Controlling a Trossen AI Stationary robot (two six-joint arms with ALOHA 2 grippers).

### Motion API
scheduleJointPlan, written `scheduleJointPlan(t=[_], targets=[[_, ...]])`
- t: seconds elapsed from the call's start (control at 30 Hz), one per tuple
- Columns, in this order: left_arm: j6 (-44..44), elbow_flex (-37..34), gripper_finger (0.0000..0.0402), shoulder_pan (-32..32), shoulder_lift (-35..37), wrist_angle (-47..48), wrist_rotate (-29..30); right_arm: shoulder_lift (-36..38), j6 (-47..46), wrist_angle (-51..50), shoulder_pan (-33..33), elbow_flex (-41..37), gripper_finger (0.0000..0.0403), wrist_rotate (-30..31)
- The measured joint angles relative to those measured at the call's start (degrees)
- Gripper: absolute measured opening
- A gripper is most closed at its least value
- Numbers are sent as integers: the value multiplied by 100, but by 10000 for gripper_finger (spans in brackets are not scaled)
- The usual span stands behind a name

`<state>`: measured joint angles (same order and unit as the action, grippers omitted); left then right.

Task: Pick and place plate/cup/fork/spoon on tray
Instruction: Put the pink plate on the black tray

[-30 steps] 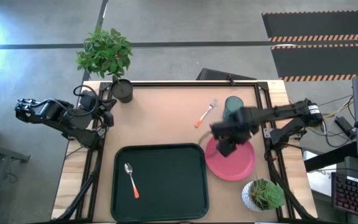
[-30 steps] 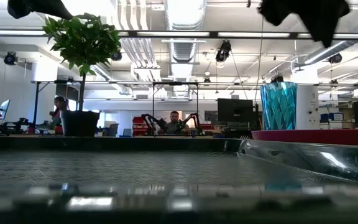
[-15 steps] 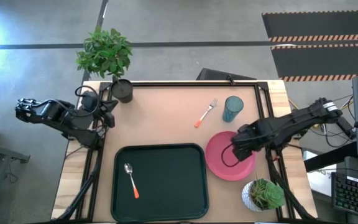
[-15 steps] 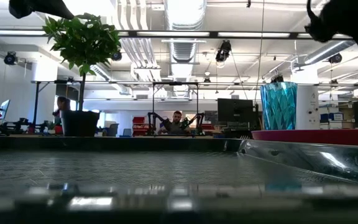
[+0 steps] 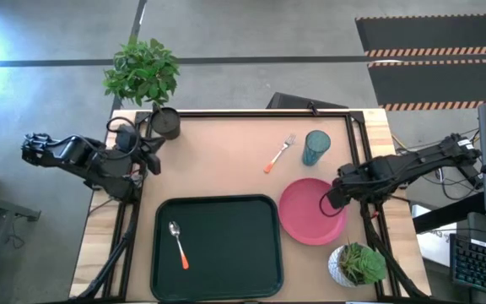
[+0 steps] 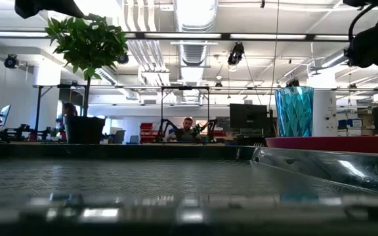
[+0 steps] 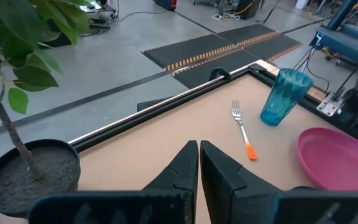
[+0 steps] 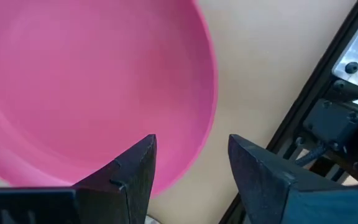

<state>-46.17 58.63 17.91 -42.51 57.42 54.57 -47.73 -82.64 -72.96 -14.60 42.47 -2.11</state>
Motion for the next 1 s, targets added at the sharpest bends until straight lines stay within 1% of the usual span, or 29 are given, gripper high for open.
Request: scheduleJointPlan(t=[0.2, 0.27, 0.3, 0.37, 0.4, 0.63, 0.77, 0.9, 1.0], targets=[[-2, 0, 0, 0, -168, -61, 2, -45, -318, 317, 10, -159, 189, -375], [2, 0, 0, 0, -205, -79, 3, -50, -346, 730, 61, -163, 189, -413], [2, 0, 0, 0, -224, -94, 3, -37, -352, 1130, 93, -205, 189, -415], [3, 0, 0, 0, -237, -96, 4, -68, -348, 1620, 163, -253, 189, -289], [5, 0, 0, 0, -240, -98, 4, -85, -350, 1694, 206, -284, 189, -226], [189, 0, 0, 0, -181, -96, -17, -356, -485, 2041, 653, -663, 189, -228], [215, -1, 0, 0, -103, -94, -89, -492, -255, 2104, 1006, -710, 189, -77], [370, 0, 0, 0, 7, -87, -192, -498, 3, 2024, 1439, -708, 189, -70], [479, -2, 0, 0, 69, -87, -221, -505, 146, 1724, 1707, -708, 189, -76]])
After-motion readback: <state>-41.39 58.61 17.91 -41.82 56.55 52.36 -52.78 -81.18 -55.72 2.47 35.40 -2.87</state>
